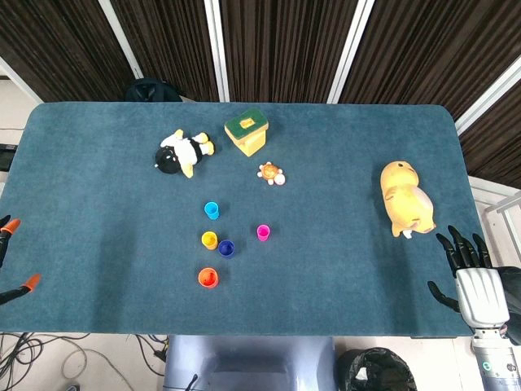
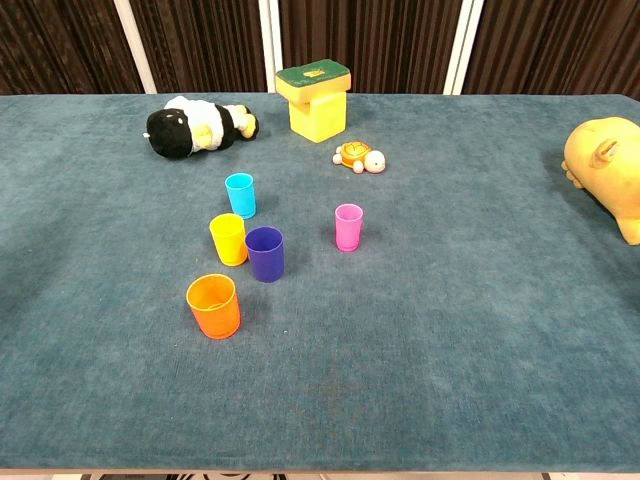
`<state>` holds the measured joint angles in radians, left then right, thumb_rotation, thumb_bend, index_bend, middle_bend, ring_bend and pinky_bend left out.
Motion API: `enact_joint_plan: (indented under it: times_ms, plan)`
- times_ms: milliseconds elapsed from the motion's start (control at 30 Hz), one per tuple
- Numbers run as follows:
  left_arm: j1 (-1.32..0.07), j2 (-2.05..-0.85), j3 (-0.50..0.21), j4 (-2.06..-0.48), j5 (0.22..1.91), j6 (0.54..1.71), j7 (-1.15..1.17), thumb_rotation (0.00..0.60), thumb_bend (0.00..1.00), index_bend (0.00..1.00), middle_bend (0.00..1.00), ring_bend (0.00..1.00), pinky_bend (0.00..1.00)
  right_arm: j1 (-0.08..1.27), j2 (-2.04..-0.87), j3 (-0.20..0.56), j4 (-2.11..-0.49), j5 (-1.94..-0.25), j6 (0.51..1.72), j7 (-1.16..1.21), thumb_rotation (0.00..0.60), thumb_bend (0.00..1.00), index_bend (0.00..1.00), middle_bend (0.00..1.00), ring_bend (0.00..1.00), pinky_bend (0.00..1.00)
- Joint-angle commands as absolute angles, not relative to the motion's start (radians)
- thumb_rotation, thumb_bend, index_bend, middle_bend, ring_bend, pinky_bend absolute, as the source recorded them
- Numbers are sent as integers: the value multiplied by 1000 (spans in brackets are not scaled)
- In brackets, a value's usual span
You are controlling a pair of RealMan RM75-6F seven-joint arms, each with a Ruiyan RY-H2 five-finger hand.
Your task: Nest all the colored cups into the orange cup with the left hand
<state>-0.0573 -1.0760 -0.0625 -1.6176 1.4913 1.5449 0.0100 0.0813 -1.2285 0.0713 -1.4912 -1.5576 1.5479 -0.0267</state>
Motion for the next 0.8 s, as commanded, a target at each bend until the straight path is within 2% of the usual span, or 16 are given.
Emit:
enact_joint_plan:
  times_ms: [33, 800]
  plan:
    - [-57, -1076, -62, -1618, 1492, 1545, 10, 600, 141, 90, 32, 0, 0, 81, -1229, 71, -1492, -1558, 1549, -27, 600, 308, 119, 39, 150, 0]
    - [-58, -1069, -59, -1621, 1492, 1537, 4, 600, 142, 94, 32, 0, 0, 81, -1231, 70, -1492, -1560, 1549, -29, 600, 308, 119, 39, 149, 0]
